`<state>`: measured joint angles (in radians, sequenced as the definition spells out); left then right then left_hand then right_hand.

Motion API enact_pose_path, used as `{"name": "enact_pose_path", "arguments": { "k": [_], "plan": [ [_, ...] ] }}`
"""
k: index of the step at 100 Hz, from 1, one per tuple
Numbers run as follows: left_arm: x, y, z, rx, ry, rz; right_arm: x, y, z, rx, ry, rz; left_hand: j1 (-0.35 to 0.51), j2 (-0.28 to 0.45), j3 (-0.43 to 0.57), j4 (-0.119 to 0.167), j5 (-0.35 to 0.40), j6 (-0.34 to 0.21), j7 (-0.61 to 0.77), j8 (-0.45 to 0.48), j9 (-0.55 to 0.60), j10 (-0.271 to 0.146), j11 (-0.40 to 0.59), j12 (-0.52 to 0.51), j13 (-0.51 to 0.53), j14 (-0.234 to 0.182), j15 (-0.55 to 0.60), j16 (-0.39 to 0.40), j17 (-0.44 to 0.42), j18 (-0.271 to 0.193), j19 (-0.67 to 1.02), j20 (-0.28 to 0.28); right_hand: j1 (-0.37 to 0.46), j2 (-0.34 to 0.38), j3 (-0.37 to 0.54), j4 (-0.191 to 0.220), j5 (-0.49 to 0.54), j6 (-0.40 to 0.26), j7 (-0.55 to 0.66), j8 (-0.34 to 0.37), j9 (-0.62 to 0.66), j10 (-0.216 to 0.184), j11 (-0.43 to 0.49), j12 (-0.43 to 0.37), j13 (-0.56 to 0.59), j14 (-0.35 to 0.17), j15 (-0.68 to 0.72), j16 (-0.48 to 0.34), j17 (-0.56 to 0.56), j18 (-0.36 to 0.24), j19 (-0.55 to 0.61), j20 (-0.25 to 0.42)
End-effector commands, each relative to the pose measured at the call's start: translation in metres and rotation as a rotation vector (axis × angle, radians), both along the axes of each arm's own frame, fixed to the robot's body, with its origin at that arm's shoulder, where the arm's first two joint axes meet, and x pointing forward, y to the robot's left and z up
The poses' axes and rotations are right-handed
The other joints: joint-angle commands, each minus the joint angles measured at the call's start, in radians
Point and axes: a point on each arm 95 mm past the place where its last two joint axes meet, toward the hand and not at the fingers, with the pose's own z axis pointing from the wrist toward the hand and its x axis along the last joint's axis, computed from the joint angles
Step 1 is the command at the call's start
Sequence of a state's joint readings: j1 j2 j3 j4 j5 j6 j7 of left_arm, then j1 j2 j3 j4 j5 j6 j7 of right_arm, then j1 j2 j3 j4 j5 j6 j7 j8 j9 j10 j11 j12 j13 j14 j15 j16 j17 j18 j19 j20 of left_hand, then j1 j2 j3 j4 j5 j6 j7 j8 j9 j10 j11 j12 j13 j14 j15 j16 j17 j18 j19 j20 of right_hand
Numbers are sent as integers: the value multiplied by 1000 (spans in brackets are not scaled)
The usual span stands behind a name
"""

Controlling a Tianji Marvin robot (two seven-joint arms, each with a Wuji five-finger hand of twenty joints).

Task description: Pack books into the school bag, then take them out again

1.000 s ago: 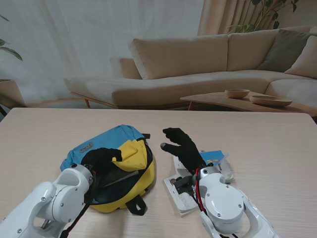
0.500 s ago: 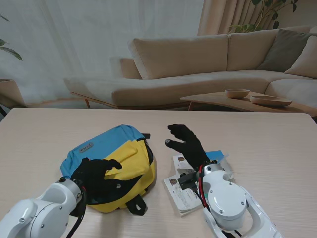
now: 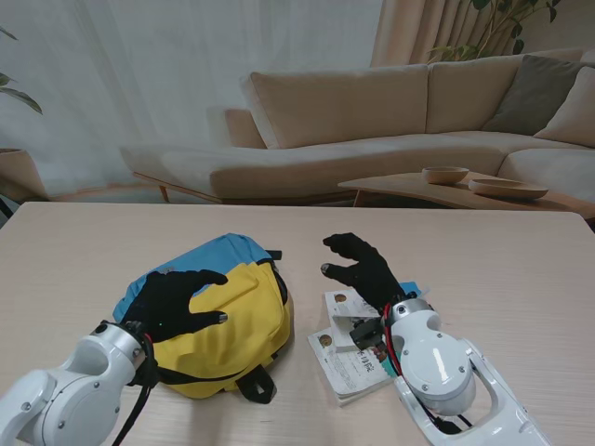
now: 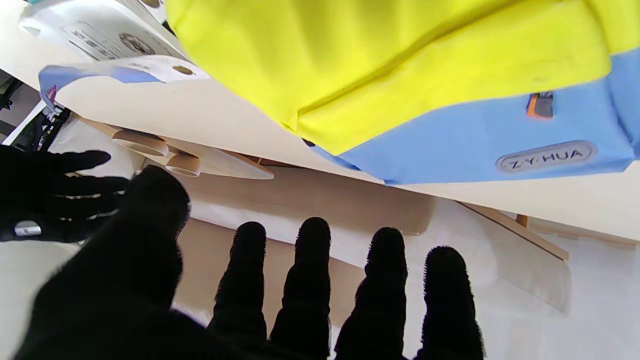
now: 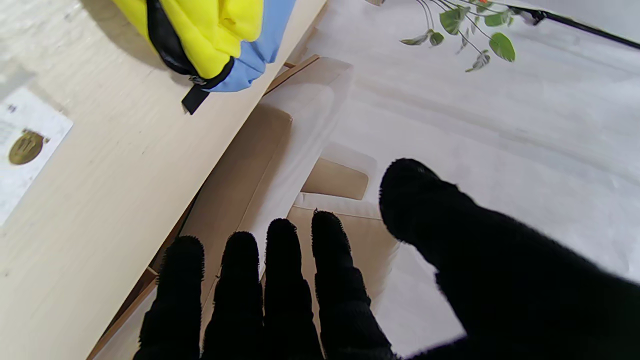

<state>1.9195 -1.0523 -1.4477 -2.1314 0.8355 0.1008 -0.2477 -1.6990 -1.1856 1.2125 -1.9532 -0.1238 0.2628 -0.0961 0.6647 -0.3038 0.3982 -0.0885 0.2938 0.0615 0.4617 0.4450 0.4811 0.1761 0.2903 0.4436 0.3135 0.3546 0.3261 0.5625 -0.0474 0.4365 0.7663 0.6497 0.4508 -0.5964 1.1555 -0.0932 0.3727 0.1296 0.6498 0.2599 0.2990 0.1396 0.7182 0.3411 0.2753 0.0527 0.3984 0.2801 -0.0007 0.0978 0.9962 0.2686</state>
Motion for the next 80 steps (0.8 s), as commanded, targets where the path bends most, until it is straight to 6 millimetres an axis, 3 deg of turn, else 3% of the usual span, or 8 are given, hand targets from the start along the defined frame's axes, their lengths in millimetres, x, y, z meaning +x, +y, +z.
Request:
{"name": "enact_pose_path", "arguments": {
  "k": [1, 35, 47, 55, 66, 71, 74, 80],
  "plan": [
    [4, -1, -3, -9, 3, -1, 2, -4, -6, -16, 14, 15, 11, 26, -32, 37, 6, -13, -16, -22, -38, 7, -19, -22, -29, -12, -34, -21, -30, -19, -49, -23, -41, -32, 24, 27, 31, -38, 13, 21, 22, -17, -12, -1, 31, -8, 0, -1, 6, -3, 17, 13],
    [6, -6, -13, -30, -29, -5, 32, -29, -24, -325, -58, 58, 17, 34, -34, 38, 21, -22, -26, -34, -42, 6, -38, -34, -38, -14, -66, -34, -38, -23, -102, -31, -38, -34, 3, 22, 50, -100, 0, 54, 60, -57, -18, 4, 77, -28, -12, -5, 40, 36, 6, 9],
    [2, -8, -16, -29, -36, 0, 38, -41, -32, -418, -52, 93, 18, 58, -65, 39, 23, -25, -64, -62, -60, 7, -74, -60, -67, -19, -117, -66, -48, -35, -207, -58, -35, -32, -9, 21, 36, -133, -17, 60, 48, -94, -43, -5, 70, -44, -35, -14, 39, 42, -13, 0],
    [1, -10, -17, -33, -55, 6, 41, -52, -38, -490, -45, 123, 34, 90, -124, 48, 28, -25, -90, -88, -78, 3, -100, -81, -96, -29, -155, -96, -53, -49, -304, -71, -34, -29, -18, 21, 24, -180, -31, 65, 43, -129, -67, -13, 63, -54, -57, -25, 36, 41, -34, -11],
    [1, -14, -20, -37, -81, 13, 48, -67, -45, -604, -45, 155, 51, 108, -170, 55, 34, -27, -110, -113, -89, 5, -129, -104, -116, -33, -189, -123, -42, -54, -443, -79, -39, -43, -45, 16, 9, -347, -62, 60, 29, -183, -118, -32, 44, -63, -92, -42, 31, 42, -78, -34],
    [0, -15, -21, -36, -83, 13, 52, -73, -49, -650, -51, 162, 54, 110, -174, 56, 36, -28, -111, -116, -86, 8, -132, -107, -117, -32, -193, -125, -36, -50, -467, -75, -41, -54, -55, 14, 4, -390, -73, 58, 33, -207, -132, -37, 42, -68, -99, -46, 28, 41, -91, -42],
    [0, -16, -21, -37, -83, 12, 55, -76, -52, -680, -55, 164, 63, 115, -192, 59, 36, -29, -111, -121, -84, 7, -132, -104, -117, -32, -195, -122, -18, -49, -526, -22, -41, -58, -59, 13, 4, -401, -76, 58, 40, -215, -136, -39, 44, -71, -101, -47, 28, 40, -92, -44],
    [1, -18, -23, -44, -81, 8, 61, -82, -56, -739, -64, 166, 67, 116, -194, 59, 37, -30, -111, -122, -81, 8, -132, -104, -113, -32, -195, -121, -10, -45, -540, -13, -40, -64, -63, 11, 3, -423, -86, 57, 66, -229, -152, -45, 51, -73, -107, -51, 31, 40, -94, -46]
  ]
}}
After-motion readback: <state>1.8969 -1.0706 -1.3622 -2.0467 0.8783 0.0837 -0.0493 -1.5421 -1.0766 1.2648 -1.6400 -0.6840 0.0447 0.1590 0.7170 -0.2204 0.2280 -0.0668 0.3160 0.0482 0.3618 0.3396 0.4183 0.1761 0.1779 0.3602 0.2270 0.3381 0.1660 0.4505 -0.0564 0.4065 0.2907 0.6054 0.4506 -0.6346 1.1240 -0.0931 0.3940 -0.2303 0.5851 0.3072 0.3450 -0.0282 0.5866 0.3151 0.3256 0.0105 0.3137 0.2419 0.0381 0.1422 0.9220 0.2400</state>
